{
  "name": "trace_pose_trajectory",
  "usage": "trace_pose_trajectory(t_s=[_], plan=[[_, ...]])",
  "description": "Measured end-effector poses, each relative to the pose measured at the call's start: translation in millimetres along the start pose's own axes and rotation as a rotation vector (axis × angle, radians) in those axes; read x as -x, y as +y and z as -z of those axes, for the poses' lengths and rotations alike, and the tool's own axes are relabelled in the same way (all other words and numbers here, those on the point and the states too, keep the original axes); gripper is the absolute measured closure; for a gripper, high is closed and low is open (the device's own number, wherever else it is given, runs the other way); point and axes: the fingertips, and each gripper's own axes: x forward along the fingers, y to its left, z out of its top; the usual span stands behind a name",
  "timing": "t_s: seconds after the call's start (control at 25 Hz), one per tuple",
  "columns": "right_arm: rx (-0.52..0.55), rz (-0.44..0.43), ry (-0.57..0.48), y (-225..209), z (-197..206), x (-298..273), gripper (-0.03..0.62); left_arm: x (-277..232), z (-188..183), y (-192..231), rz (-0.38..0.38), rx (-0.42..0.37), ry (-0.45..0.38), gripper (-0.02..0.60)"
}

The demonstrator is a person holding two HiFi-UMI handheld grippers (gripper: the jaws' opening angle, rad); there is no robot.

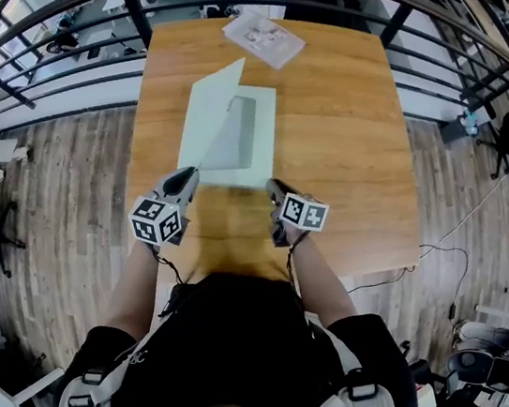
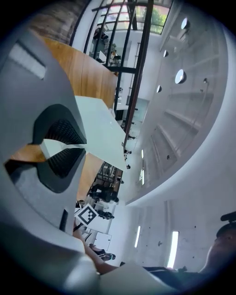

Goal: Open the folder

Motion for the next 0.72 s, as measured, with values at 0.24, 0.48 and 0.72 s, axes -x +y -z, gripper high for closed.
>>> trace_pose_trajectory(t_s=[0.24, 0.48, 0.72], plan=[[0.01, 0.039, -0.01, 1.0, -0.2, 0.2, 0.528, 43.0, -2.1, 59.1, -0.144, 0.126, -0.1, 0.569], [0.021, 0.062, -0.01, 0.8, -0.7, 0.3, 0.528, 77.5, 19.1, 122.0, -0.33, 0.242, -0.11, 0.577], [0.042, 0.089, -0.003, 1.7, -2.0, -0.5, 0.531, 102.8, 52.8, 187.5, -0.541, 0.406, -0.09, 0.577]])
